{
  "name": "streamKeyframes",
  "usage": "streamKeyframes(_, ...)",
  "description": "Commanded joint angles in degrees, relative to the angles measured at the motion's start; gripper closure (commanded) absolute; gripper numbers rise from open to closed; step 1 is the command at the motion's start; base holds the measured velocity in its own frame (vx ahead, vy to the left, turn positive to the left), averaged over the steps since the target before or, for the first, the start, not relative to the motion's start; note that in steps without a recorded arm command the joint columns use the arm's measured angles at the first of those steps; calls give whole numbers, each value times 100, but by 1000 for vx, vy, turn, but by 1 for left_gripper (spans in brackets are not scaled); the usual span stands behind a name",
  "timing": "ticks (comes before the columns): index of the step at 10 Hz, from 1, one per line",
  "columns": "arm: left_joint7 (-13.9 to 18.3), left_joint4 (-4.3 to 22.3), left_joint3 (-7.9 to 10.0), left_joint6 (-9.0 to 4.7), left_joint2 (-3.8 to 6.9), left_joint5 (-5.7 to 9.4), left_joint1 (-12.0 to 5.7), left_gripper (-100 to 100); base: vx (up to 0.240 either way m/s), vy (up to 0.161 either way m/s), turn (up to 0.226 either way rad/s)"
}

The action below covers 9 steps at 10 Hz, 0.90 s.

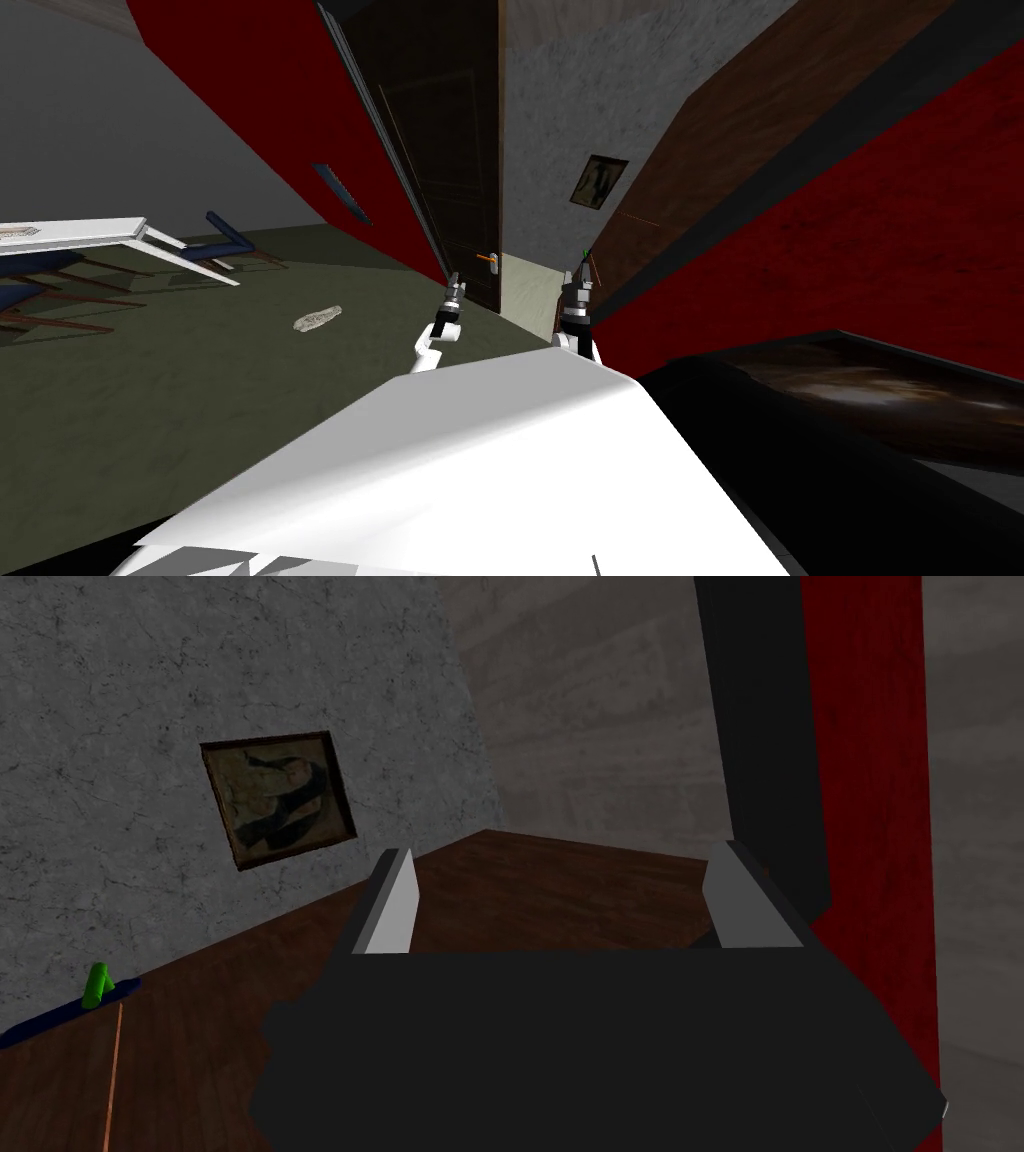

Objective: Push the door open

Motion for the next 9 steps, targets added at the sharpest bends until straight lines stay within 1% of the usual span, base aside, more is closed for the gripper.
streamKeyframes(1, 17, 181, -34, -7, -8, -28, -92, -100, 81, 68, -68)
streamKeyframes(9, 92, 1091, -175, -3, -80, -157, -597, -100, 72, 82, -72)
